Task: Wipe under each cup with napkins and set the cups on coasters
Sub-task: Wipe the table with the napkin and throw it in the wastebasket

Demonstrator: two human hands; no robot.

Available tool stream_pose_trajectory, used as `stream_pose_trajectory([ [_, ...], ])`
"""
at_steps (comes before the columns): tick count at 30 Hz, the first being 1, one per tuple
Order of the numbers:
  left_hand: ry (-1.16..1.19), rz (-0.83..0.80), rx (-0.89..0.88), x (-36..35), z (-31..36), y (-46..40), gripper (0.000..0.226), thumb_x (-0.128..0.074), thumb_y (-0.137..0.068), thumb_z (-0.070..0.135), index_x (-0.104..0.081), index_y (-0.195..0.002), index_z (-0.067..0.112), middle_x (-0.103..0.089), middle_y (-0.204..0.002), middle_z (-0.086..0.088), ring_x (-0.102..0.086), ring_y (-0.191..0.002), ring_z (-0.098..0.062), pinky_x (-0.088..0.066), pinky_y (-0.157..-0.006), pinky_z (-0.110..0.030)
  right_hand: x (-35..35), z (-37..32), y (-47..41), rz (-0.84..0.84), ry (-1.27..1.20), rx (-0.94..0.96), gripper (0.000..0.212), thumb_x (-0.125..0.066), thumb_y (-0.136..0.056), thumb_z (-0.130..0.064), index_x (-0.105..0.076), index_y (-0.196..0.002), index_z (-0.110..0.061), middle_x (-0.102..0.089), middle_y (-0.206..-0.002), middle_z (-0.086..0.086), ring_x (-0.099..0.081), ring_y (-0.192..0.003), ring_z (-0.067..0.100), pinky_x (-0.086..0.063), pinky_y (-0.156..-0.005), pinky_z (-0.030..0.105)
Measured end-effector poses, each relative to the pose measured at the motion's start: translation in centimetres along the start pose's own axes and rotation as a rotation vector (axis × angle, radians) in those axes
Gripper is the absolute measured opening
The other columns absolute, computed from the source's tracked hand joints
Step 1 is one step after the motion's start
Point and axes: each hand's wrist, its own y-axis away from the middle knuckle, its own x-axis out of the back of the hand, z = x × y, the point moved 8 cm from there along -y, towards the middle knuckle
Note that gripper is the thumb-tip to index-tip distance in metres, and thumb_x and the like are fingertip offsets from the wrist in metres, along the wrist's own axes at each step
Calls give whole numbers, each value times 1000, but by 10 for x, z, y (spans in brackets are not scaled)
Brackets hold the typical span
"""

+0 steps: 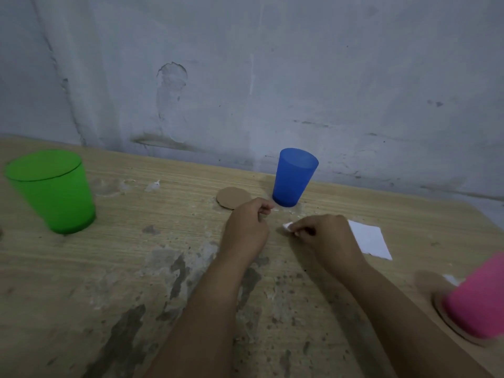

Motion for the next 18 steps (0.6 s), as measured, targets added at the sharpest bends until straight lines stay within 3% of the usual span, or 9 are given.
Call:
stream_pose_trajectory([
  [3,21,-9,-1,0,2,2,49,-43,-77,-12,-64,-108,20,-63,-103,5,-58,-100,-9,-48,-89,-27,11,9,-16,166,-50,-38,23,-60,-86,-5,-73,-102,-14,-74,-102,2,-64,-90,9,-37,-80,13],
  [7,29,-10,10,1,1,2,49,-43,-77,-12,-64,-109,19,-63,-104,5,-59,-101,-9,-48,-89,-26,-19,1,-24,18,69,51,24,-56,-89,-13,-72,-106,-20,-72,-107,3,-64,-98,18,-44,-85,22],
  [12,13,-2,13,3,4,3,48,-41,-80,-12,-63,-112,16,-64,-108,1,-58,-103,-10,-48,-92,-28,-23,0,-21,-112,171,58,29,-51,-91,-14,-66,-115,-20,-64,-120,6,-56,-109,17,-31,-82,13],
  [15,4,-6,14,1,2,3,47,-40,-81,-11,-63,-113,16,-64,-110,0,-58,-103,-11,-48,-93,-29,-22,-7,1,-155,222,154,34,-61,-84,-13,-66,-117,-23,-63,-120,3,-57,-109,15,-31,-83,12],
  [18,2,-2,22,2,2,3,46,-40,-82,-11,-63,-113,16,-64,-110,0,-58,-104,-12,-48,-93,-31,-23,-15,17,-140,139,212,36,-65,-79,-9,-68,-113,-22,-63,-121,-4,-55,-113,11,-23,-84,-1],
])
